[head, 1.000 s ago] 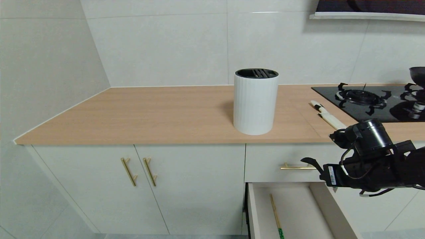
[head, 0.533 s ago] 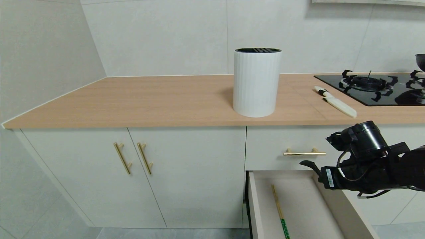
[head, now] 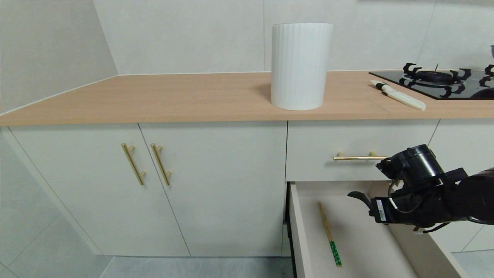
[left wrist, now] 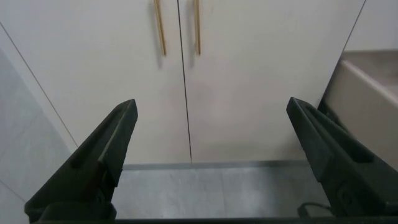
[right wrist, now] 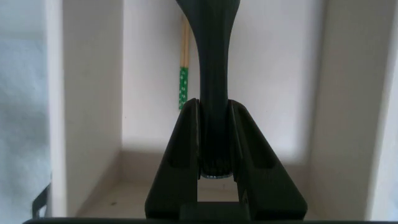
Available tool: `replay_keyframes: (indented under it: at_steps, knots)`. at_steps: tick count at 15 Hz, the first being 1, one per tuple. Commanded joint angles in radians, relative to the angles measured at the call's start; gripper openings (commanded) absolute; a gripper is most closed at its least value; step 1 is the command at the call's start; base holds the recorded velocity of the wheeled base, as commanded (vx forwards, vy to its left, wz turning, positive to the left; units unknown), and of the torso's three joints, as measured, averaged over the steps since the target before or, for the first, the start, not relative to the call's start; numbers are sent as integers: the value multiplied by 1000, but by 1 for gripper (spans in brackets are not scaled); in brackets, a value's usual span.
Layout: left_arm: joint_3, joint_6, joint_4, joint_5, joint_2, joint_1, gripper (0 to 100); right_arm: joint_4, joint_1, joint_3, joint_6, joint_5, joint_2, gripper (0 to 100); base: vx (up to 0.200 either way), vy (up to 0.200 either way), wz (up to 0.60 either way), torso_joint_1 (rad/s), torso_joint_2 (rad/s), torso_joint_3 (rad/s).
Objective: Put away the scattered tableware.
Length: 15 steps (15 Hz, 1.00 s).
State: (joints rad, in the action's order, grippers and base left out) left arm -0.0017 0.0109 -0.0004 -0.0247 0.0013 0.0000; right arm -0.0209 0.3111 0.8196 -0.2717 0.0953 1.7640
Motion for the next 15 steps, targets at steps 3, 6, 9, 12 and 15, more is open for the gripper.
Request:
replay_keyframes:
  at_steps: [3,6,9,12,15]
  knots:
    - [0,0,0,0,0,0,100,-21,0,-3,0,1,18,0,0,0,0,-30,136,79]
    - [0,0,0,0,0,0,100,-25,0,0,0,9,48,0,0,0,0,0,0,0]
    - [0,0,0,0,0,0,100,-102,0,-7,0,12,152,0,0,0,0,0,0,0]
    - [0,0,0,0,0,0,100,-129,0,1,-1,27,232,0,0,0,0,0,0,0]
    - [0,0,0,0,0,0,100,-312,0,-7,-7,104,399,0,0,0,0,0,0,0]
